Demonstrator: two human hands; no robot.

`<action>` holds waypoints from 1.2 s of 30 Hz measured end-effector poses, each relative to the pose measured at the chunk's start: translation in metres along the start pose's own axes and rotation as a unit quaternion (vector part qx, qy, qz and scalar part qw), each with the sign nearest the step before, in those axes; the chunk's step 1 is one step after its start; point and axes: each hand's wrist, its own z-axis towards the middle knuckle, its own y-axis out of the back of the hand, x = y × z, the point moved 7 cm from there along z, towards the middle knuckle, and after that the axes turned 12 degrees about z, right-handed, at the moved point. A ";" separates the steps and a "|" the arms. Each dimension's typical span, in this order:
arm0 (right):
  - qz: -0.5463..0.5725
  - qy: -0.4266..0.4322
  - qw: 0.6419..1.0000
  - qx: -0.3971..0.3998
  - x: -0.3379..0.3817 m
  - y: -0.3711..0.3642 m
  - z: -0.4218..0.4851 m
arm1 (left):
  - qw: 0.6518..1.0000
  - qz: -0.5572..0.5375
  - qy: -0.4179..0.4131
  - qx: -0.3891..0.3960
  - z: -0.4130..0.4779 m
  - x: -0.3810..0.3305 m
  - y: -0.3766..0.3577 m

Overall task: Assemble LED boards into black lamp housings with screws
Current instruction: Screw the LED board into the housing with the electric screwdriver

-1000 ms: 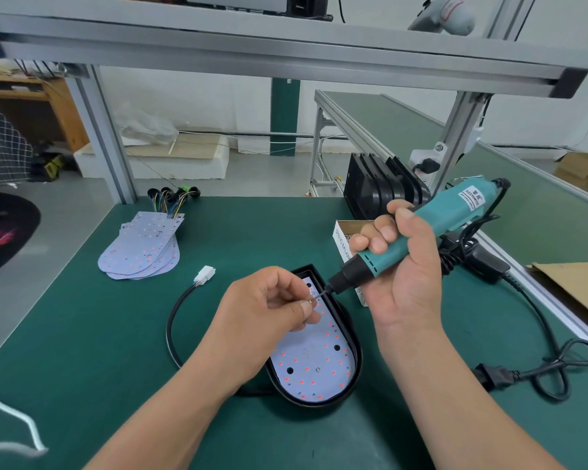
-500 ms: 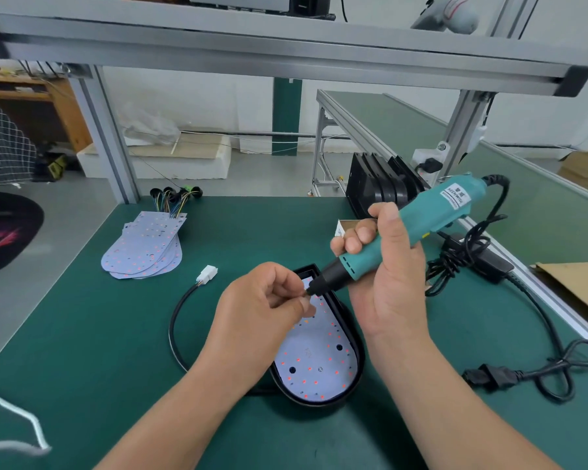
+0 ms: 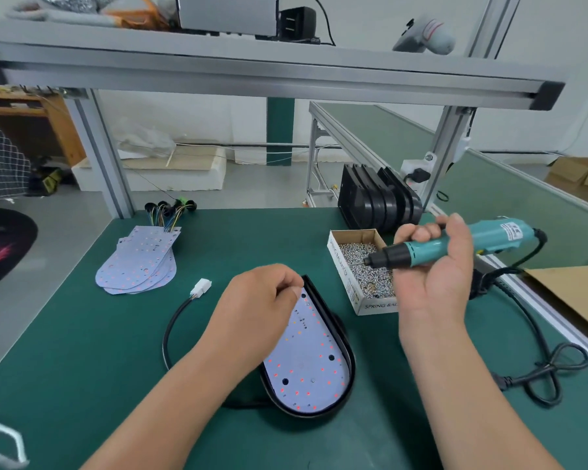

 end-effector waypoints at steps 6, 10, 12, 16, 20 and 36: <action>0.006 0.016 0.999 -0.029 0.009 0.010 0.011 | 0.994 -0.105 -0.034 0.023 0.060 -0.046 -0.007; 0.003 0.016 0.999 -0.043 0.009 0.014 0.014 | 0.996 -0.021 -0.060 0.063 0.078 -0.071 -0.030; 0.010 0.017 0.998 -0.051 0.009 0.016 0.017 | 0.991 0.097 -0.073 0.048 0.083 -0.078 -0.043; 0.044 0.023 0.998 -0.050 0.018 0.016 0.020 | 0.965 0.218 -0.117 0.085 0.087 -0.093 -0.072; 0.058 0.044 0.996 -0.049 0.033 0.015 0.024 | 0.935 0.302 -0.151 0.112 0.094 -0.098 -0.098; 0.058 0.063 0.995 -0.055 0.044 0.019 0.029 | 0.920 0.346 -0.148 0.109 0.094 -0.098 -0.113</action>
